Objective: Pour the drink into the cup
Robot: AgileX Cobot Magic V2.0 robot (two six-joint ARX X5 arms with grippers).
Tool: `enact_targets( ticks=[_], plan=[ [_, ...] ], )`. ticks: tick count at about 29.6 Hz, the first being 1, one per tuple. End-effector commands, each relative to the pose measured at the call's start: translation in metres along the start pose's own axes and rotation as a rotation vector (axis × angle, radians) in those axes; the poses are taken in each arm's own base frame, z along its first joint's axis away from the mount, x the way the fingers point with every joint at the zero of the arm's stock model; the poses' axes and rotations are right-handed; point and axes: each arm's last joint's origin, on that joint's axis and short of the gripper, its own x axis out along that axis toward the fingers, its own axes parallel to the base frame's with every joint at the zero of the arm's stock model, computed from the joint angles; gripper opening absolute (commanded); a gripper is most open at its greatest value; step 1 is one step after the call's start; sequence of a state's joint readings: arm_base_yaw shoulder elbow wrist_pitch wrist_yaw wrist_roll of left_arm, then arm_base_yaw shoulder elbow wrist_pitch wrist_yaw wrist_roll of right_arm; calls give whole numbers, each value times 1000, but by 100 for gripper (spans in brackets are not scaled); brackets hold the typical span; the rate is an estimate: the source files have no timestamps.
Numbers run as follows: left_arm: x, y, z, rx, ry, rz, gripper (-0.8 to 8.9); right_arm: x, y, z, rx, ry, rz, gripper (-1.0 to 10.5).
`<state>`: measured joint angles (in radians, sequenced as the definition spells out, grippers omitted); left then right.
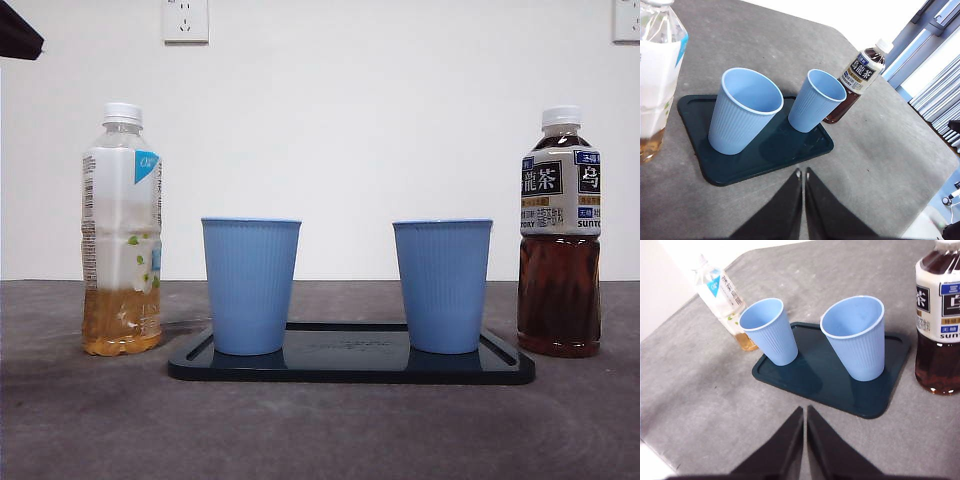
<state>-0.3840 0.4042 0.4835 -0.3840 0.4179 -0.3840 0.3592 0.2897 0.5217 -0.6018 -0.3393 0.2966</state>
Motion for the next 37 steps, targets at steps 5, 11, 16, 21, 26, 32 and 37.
enact_targets(
  ticks=[5,11,16,21,26,32,37],
  plan=[
    [-2,-3,5,10,-21,-16,7,-3,4,8,-12,-52,21,7],
    [-2,-3,5,11,-21,-16,7,-3,4,8,-12,-52,21,7],
    [-6,-3,6,265,-64,57,7,-3,4,8,-12,-52,21,7],
    [-20,5,10,469,-158,284,7,-3,4,8,-12,-53,22,7],
    [-35,17,6,536,-226,523,7,-3,4,8,-13,-55,23,7],
    [-34,37,-17,541,-302,649,7,-3,4,8,-13,-55,23,7],
    [-24,56,-43,513,-313,670,7,-3,4,8,-13,-55,22,7]
  ],
)
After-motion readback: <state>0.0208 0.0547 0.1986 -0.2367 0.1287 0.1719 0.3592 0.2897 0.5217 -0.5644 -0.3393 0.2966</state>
